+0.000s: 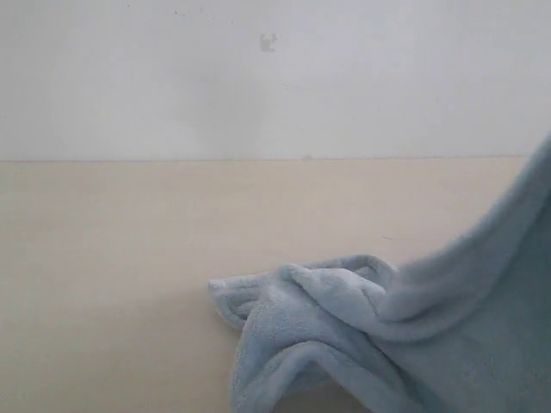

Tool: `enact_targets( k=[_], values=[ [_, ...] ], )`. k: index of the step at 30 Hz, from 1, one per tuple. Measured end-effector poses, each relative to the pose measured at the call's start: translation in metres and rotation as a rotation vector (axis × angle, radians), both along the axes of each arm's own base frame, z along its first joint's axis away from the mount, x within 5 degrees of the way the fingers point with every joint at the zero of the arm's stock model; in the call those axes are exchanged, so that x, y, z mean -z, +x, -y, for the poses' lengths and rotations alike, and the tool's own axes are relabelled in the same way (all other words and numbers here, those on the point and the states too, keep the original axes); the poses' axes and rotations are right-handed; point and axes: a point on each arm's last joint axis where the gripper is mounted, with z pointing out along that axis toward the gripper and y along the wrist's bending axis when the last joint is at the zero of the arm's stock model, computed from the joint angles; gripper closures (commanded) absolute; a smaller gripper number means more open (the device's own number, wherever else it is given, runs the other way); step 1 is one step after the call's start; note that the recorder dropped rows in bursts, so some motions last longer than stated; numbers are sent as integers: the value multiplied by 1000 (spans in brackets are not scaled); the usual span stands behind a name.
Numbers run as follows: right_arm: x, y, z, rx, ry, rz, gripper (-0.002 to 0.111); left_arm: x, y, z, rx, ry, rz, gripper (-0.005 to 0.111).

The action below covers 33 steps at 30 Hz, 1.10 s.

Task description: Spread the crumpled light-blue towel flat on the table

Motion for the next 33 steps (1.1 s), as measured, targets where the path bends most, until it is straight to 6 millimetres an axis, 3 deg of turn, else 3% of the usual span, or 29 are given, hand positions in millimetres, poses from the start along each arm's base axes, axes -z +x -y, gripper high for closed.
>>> enact_targets(
  k=[6, 10, 17, 20, 24, 33],
  values=[
    [82, 43, 11, 260, -151, -205, 108, 0, 0, 0, 0, 0, 0, 103],
    [120, 58, 13, 351, -186, -284, 108, 0, 0, 0, 0, 0, 0, 103],
    [181, 67, 24, 632, -263, -500, 108, 0, 0, 0, 0, 0, 0, 103],
    [203, 64, 19, 701, -199, -656, 108, 0, 0, 0, 0, 0, 0, 103],
    [222, 54, 4, 558, -176, -923, 108, 0, 0, 0, 0, 0, 0, 103],
    [235, 58, 3, 456, -293, -1006, 102, 0, 0, 0, 0, 0, 0, 103]
  ],
)
